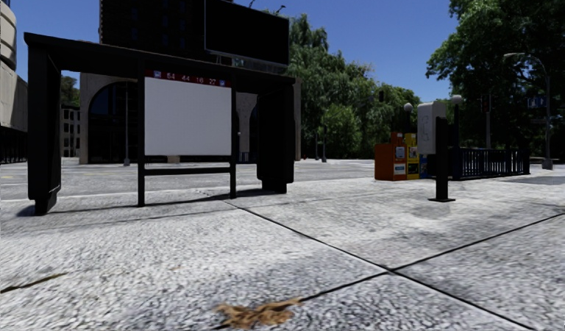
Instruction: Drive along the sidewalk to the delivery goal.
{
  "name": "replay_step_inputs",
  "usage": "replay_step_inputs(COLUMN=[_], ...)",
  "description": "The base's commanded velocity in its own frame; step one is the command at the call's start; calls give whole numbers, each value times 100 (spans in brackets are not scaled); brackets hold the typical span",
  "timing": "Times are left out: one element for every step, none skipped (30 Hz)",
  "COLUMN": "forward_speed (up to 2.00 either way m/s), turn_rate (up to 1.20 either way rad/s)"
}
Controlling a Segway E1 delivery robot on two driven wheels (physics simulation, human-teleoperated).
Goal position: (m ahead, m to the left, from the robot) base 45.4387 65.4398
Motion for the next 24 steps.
replay_step_inputs(forward_speed=[200,200,200,200,200,200,200,200,200,200,200,200,200,200,200,200,200,200,200,200,200,200,200,200], turn_rate=[-81,-81,-81,-81,-81,-81,-81,-81,-81,-81,-81,-81,-81,-81,-81,-81,-81,-81,-81,-81,-81,-81,-81,-81])
